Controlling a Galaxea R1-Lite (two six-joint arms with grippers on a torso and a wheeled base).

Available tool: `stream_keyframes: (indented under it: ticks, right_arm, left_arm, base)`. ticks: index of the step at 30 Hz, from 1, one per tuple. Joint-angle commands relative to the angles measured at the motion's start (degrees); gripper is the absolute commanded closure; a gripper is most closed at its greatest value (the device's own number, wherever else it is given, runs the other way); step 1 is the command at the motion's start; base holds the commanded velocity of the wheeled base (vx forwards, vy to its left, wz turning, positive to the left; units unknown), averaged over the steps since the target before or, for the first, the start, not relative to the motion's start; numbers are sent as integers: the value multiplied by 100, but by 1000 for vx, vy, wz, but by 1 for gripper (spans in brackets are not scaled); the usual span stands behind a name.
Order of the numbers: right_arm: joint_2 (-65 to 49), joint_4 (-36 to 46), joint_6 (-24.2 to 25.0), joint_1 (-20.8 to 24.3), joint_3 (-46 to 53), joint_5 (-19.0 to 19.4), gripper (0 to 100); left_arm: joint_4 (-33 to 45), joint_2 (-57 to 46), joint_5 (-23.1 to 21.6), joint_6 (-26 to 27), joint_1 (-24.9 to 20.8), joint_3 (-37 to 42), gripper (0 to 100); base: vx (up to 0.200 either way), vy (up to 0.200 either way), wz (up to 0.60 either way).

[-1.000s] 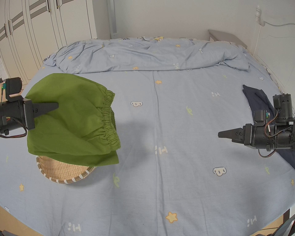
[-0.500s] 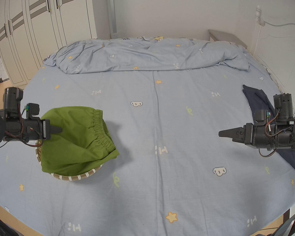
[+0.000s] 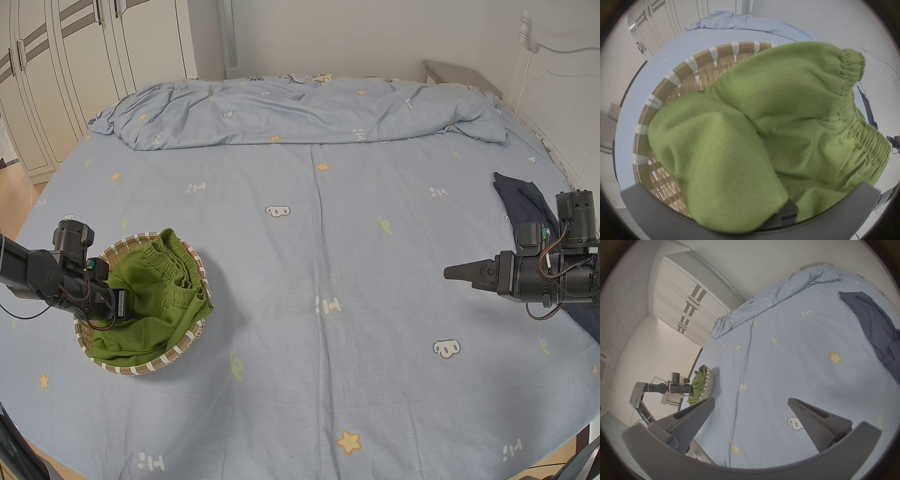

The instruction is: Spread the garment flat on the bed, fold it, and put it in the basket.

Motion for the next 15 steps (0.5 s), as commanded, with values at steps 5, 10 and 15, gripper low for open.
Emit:
stream_keyframes:
  ticks: [5, 10, 15]
  right_arm:
    - [26, -3, -1, 6, 8, 2, 0]
    - [17, -3, -1, -2, 8, 2, 0]
    - [-10, -3, -1, -11, -10, 2, 0]
  left_arm:
    - [28, -750, -5, -418, -134, 7, 0]
    - [72, -1734, -5, -374, -116, 191, 0]
    - [81, -2921, -5, -348, -81, 367, 0]
  base:
    - [0, 0, 0]
    - [0, 0, 0]
    - [0, 0, 0]
